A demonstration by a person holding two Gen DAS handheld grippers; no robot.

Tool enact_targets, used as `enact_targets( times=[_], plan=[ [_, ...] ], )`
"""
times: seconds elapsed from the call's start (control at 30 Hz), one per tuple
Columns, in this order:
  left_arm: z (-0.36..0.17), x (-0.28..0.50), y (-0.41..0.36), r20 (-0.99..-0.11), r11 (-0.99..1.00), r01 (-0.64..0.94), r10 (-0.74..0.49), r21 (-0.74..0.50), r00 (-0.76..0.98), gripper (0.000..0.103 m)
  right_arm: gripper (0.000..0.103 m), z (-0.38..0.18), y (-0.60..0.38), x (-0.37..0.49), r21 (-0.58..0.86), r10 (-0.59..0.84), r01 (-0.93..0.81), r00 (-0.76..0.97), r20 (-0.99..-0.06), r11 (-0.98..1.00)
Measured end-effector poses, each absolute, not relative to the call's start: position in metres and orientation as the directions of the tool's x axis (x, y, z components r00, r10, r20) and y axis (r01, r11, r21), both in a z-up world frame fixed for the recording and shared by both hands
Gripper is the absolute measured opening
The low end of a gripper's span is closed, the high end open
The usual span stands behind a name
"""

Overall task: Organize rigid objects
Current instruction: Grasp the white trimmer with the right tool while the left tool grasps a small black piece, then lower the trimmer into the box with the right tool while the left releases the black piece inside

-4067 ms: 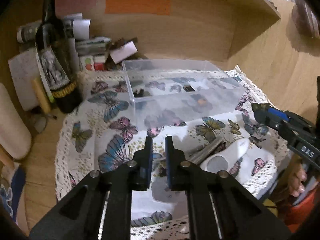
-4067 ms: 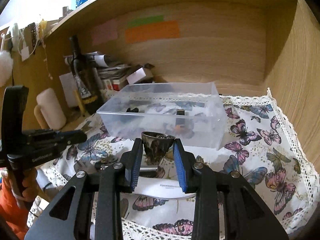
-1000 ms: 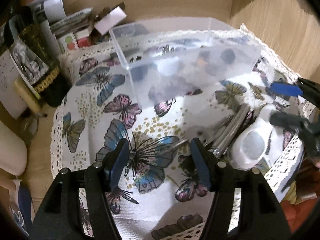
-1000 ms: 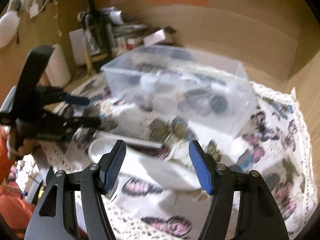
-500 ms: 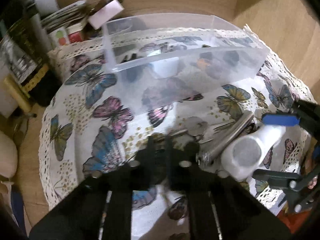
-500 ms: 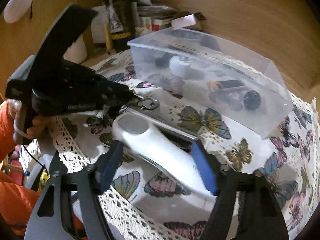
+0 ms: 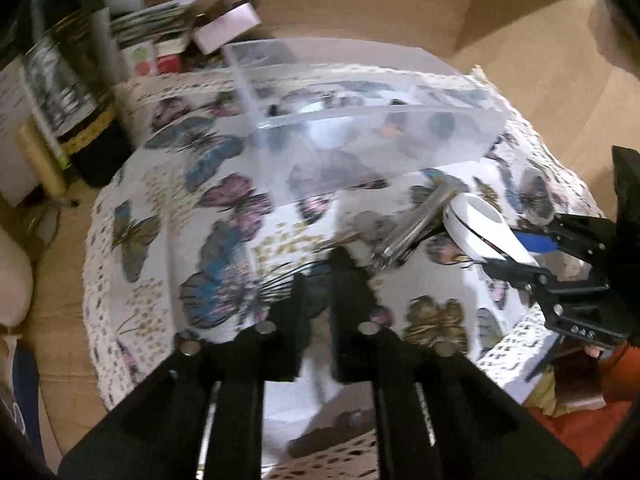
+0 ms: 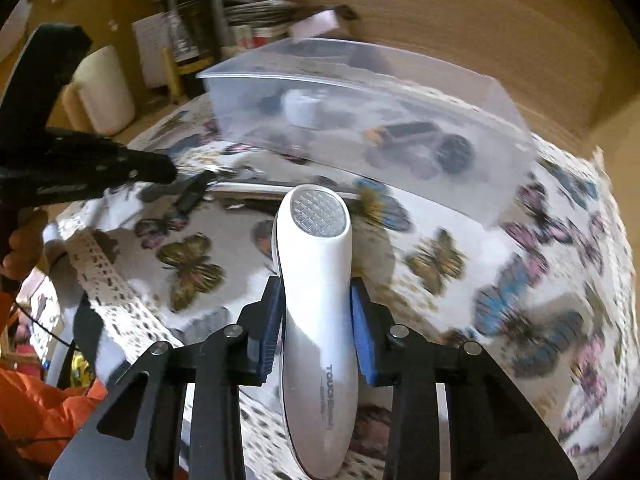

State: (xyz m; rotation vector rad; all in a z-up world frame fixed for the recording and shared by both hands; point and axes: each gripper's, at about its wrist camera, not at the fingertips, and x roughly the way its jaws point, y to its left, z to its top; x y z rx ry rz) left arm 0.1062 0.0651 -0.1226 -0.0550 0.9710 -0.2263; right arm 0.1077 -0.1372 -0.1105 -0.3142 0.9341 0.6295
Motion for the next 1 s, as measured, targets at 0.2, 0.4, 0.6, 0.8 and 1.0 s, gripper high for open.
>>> enact_targets(
  times=[0.2,0.4,0.6,0.8,1.0],
  plan=[
    [-0.138,0.118,0.039,-0.835,0.975,0.195,-0.197,-0.111,0.514,0.044,0.031,-0.108,-0.151,0.111,0.025,0.351,-0.594,0.442,-0.825,0.804],
    [-0.14,0.122,0.034,-0.816,0.978,0.192,-0.174,-0.079,0.551,0.026,0.033,-0.111,-0.134,0.12,0.018,0.37,-0.624,0.439,-0.819,0.781],
    [-0.135,0.113,0.042,-0.803,0.982,0.168,-0.169,-0.087,0.572,0.026,0.032,-0.115,-0.128,0.123,0.037,0.383,-0.616,0.441,-0.812,0.787],
    [-0.112,0.102,0.054,-0.755,0.988,0.132,-0.151,-0.085,0.638,0.026,0.032,-0.089,-0.144,0.117,0.03,0.404,-0.583,0.524,-0.75,0.812],
    [-0.08,0.103,0.062,-0.689,0.99,0.11,-0.143,-0.093,0.71,0.026,0.032,-0.05,-0.161,0.118,0.028,0.419,-0.532,0.631,-0.653,0.846]
  ],
)
